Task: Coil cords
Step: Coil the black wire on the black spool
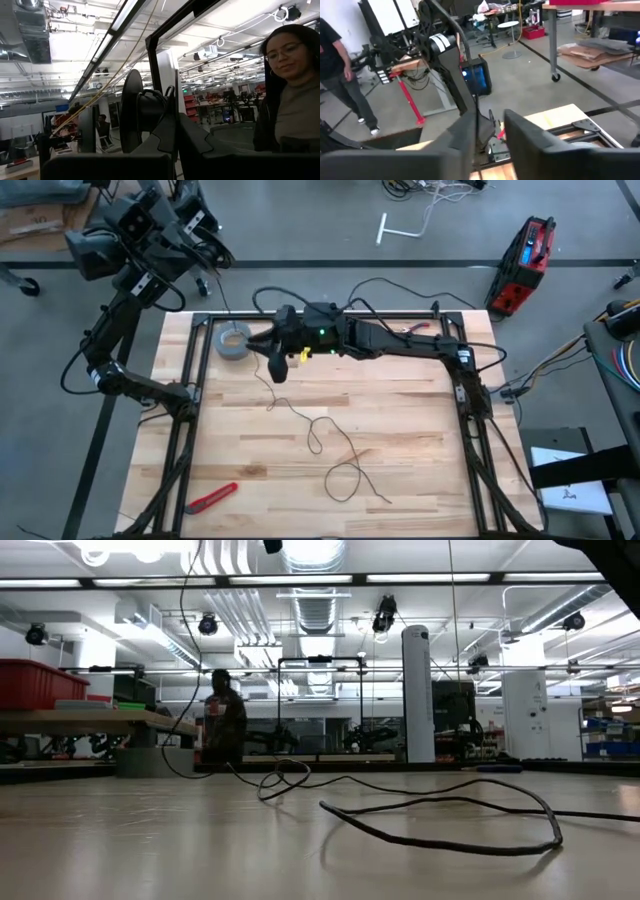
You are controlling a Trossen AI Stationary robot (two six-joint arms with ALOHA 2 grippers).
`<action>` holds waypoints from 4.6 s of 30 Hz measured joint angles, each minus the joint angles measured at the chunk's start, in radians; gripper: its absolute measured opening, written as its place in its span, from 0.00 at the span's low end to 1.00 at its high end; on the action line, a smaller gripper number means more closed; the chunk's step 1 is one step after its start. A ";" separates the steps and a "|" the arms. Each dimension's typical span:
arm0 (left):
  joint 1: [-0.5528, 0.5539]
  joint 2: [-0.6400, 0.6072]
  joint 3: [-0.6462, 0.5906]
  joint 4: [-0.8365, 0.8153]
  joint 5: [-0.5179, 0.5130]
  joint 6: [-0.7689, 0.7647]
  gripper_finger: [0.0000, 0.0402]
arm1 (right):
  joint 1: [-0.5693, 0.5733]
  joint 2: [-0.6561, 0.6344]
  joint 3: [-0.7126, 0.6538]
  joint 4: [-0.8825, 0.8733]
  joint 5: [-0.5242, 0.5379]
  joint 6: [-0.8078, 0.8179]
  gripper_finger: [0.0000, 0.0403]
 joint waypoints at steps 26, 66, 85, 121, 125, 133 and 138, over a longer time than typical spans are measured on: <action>0.009 -0.020 -0.025 -0.001 0.205 0.040 0.00 | 0.072 -0.319 0.004 -0.378 0.081 -0.091 0.00; -0.188 -0.164 -0.633 0.002 0.117 -0.167 0.00 | 0.155 -0.343 0.159 -0.660 0.361 -0.300 0.00; -0.322 -0.139 -0.778 0.011 0.032 -0.212 0.00 | 0.142 -0.280 0.159 -0.628 0.335 -0.362 0.00; -0.230 -0.146 -0.662 -0.057 -0.093 -0.097 0.00 | 0.213 -0.270 0.160 -0.497 0.515 -0.725 0.00; -0.207 -0.147 -0.640 -0.058 -0.071 -0.077 0.00 | 0.217 -0.270 0.160 -0.496 0.535 -0.735 0.00; -0.190 -0.149 -0.583 -0.057 -0.011 -0.092 0.00 | 0.217 -0.272 0.160 -0.485 0.598 -0.753 0.00; -0.200 -0.151 -0.569 -0.059 0.106 -0.152 0.00 | 0.219 -0.274 0.160 -0.410 0.598 -0.778 0.00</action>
